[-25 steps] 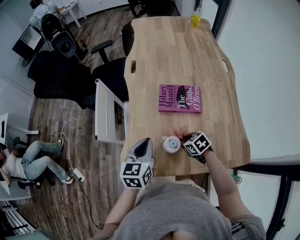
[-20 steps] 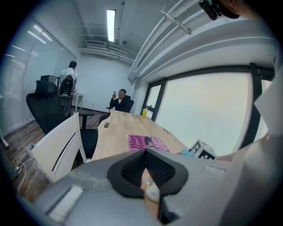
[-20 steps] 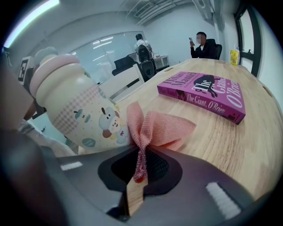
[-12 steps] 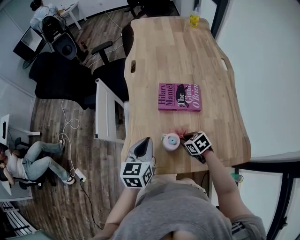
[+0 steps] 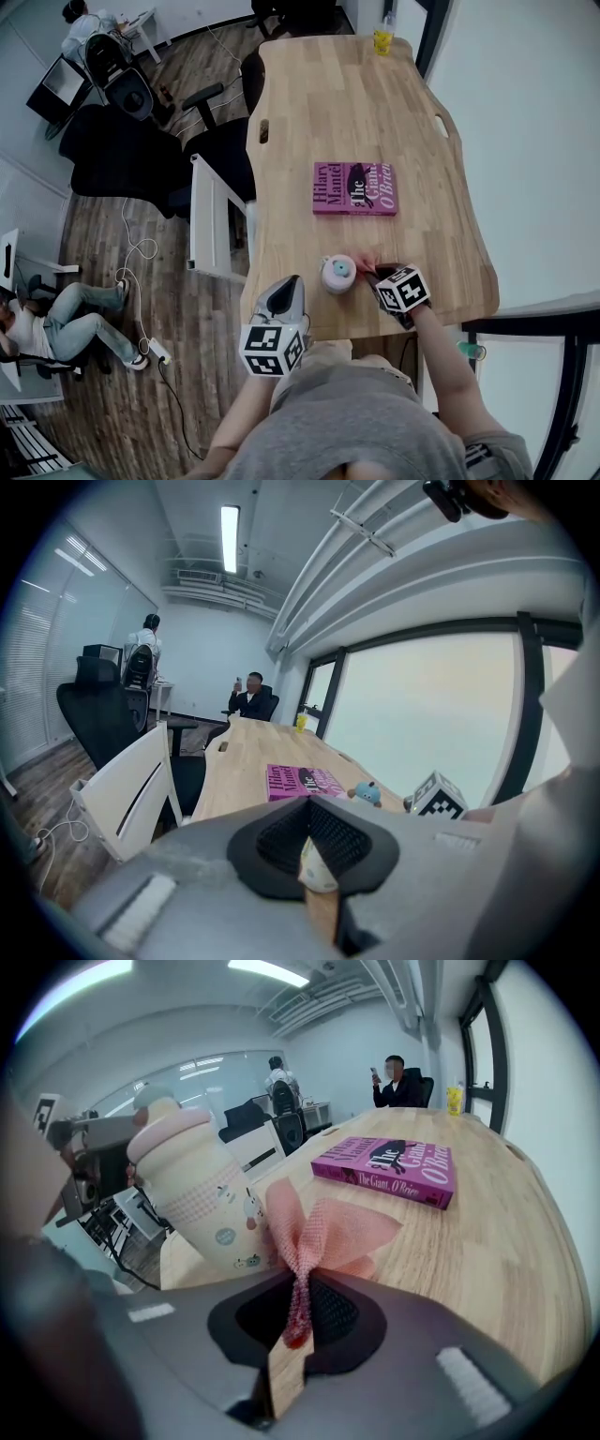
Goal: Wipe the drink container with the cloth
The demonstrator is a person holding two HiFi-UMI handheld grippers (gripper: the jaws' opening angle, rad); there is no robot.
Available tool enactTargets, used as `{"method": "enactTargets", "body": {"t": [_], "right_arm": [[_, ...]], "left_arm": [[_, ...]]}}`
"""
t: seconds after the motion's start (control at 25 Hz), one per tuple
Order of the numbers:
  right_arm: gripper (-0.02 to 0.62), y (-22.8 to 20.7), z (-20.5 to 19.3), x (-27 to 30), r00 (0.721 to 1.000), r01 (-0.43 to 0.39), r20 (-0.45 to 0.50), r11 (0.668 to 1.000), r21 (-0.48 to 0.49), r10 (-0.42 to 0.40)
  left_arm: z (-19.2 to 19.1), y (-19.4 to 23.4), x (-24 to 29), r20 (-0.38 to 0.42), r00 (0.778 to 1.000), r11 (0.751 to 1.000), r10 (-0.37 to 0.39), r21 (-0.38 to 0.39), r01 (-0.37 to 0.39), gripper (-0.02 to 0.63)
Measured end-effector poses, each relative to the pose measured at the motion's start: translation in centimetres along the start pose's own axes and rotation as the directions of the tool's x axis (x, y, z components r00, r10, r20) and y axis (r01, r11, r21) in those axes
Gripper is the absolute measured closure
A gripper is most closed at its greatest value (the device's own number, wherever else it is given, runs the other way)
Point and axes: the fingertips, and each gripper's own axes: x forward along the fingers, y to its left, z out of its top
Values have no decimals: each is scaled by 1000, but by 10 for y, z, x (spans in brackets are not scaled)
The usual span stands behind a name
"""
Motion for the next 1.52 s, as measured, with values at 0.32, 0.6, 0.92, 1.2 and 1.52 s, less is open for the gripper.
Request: {"method": "enactTargets", "body": {"t": [0.32,0.6,0.92,1.2,1.52], "right_arm": [[571,7,17,-39,991,68,111,997,27,-70],[571,21,42,-80,967,88,236,995,53,-99],[571,49,67,-124,928,52,366,997,63,-72],[571,70,73,-138,912,-2,409,999,46,-17],[571,75,59,-127,926,-51,376,997,57,26]], "left_arm": [[-6,-6,-14,8,1000,1000,-9,6,9,603],[-9,-10,-21,11,1000,1000,-20,11,20,603],[-10,-17,-25,17,999,999,-37,14,36,603],[-10,-20,-26,18,999,999,-46,20,45,603],[-9,-22,-26,19,999,999,-48,21,48,603]]}}
